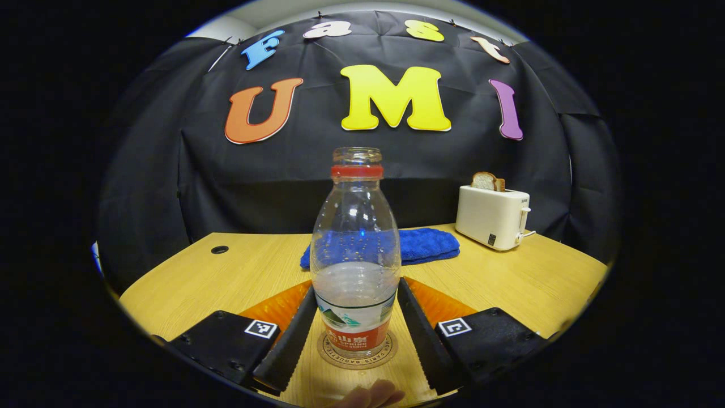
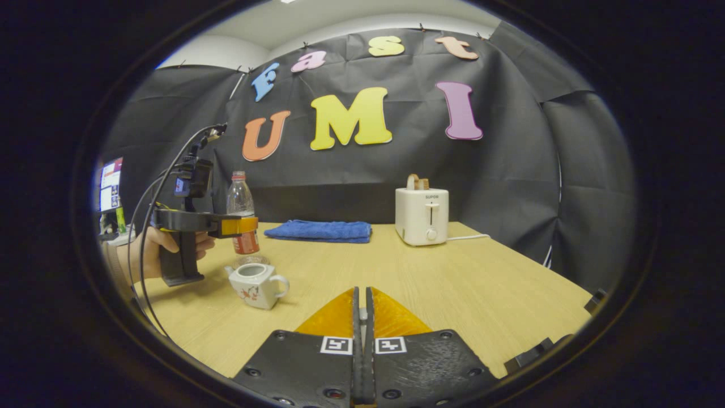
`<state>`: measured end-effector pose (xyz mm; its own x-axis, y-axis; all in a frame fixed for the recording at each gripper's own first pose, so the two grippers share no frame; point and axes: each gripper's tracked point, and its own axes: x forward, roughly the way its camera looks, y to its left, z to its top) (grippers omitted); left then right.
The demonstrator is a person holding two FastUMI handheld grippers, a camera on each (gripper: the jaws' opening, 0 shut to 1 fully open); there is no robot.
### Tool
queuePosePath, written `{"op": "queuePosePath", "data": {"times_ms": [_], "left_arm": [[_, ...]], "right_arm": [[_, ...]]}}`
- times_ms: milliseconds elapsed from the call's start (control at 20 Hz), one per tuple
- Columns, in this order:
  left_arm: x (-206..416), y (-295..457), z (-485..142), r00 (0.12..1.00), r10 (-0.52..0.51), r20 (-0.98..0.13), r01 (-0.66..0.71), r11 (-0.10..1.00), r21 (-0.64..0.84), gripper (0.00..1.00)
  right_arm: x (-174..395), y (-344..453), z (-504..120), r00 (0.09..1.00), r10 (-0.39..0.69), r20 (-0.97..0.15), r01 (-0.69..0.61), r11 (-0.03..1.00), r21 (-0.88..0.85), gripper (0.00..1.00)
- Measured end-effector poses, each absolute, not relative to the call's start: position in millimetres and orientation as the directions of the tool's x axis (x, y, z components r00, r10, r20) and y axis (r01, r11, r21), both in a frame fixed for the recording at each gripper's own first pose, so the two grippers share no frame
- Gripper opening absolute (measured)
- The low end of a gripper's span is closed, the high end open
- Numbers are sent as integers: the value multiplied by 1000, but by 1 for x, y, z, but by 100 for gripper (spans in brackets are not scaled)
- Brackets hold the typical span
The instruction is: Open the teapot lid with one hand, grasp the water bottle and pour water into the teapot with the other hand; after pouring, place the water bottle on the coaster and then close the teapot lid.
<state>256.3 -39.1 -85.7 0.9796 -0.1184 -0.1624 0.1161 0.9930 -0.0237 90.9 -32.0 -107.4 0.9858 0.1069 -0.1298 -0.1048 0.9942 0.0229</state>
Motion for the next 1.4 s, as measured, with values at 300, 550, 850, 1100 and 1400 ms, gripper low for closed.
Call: {"op": "queuePosePath", "data": {"times_ms": [300, 550, 850, 1100, 1400], "left_arm": [[251, -40, -87, 976, -133, -172, 126, 991, -48, 91], [225, -41, -73, 975, -161, -152, 149, 985, -89, 93], [163, -26, -64, 982, -124, -145, 126, 992, 3, 93], [104, -19, -68, 988, -103, -116, 107, 994, 35, 93], [66, 1, -47, 990, -71, -118, 79, 995, 66, 93]], "right_arm": [[88, -26, -104, 985, 115, -125, -114, 993, 13, 0], [81, -23, -86, 992, 82, -99, -84, 996, -23, 0], [73, 11, -57, 995, 91, -46, -93, 995, -33, 0], [82, 38, -44, 992, 114, -53, -116, 993, -26, 0], [101, 89, -42, 966, 247, -77, -246, 969, 27, 0]]}}
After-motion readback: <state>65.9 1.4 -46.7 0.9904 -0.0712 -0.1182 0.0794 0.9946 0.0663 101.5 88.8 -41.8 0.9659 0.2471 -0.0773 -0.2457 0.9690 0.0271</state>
